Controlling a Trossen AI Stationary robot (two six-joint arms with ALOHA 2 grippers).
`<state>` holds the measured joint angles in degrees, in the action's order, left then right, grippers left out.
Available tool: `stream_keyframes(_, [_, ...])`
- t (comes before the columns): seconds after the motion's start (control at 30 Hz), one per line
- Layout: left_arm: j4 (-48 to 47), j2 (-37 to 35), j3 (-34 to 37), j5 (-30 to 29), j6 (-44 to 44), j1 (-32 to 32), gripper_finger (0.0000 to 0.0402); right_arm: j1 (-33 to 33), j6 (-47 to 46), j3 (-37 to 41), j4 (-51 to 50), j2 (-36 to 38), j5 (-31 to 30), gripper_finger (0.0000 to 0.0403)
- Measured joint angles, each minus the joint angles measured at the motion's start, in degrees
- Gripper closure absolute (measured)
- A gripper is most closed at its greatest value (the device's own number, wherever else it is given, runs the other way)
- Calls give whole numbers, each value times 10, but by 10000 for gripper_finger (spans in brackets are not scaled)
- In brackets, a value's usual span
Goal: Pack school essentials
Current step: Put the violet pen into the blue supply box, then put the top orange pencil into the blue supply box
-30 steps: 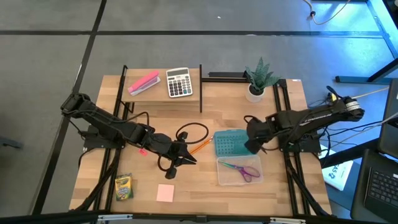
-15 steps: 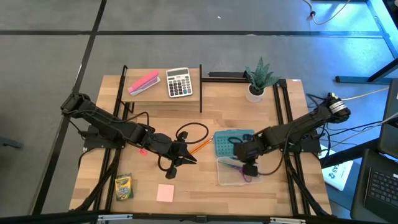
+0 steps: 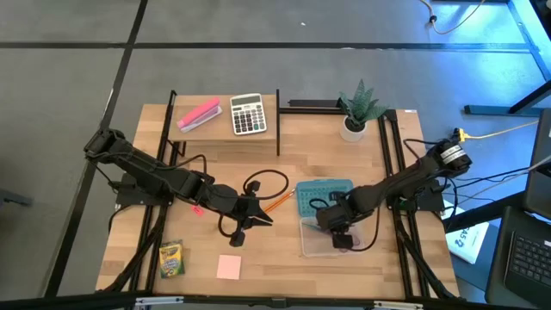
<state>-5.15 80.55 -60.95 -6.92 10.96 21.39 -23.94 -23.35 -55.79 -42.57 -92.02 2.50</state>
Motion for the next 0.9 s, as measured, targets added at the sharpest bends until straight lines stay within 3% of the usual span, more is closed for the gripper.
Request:
stream_keyframes(0.37, [0, 0, 0, 0, 0, 0, 364, 9, -5, 0, 0, -41, 2, 358])
stream_keyframes(0.73, [0, 0, 0, 0, 0, 0, 364, 18, -4, 0, 1, -44, 2, 289])
stream_keyframes(0.9, [-2, 0, 0, 1, 4, 0, 364, 18, -20, 0, -1, -41, 10, 275])
